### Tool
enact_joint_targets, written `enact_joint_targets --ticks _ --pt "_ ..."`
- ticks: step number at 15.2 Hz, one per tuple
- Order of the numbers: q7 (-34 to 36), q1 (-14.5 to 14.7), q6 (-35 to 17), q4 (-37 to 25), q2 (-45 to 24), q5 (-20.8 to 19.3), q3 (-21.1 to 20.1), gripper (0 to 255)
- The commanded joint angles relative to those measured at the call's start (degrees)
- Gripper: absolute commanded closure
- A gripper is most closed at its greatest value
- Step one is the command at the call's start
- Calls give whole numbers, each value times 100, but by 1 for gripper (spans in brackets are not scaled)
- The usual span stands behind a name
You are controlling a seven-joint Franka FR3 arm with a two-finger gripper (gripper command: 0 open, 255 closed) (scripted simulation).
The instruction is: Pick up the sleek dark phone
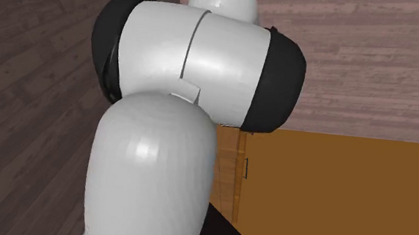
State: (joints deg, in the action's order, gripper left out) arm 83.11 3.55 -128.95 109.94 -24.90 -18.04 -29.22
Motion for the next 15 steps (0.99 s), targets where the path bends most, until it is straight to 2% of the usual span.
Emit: enact_joint_targets --ticks 1,4,13,14,15 --pt "332 223 58 -476 -511 -200 175 0" --pt "681 528 202 -1238 -1214 -358 408 0" --pt "792 633 -158 -1252 -1602 -537 560 0" --pt "786 633 -141 -1271 -1603 -533 558 255" --pt "782 631 -140 -1275 -1606 -533 560 255"
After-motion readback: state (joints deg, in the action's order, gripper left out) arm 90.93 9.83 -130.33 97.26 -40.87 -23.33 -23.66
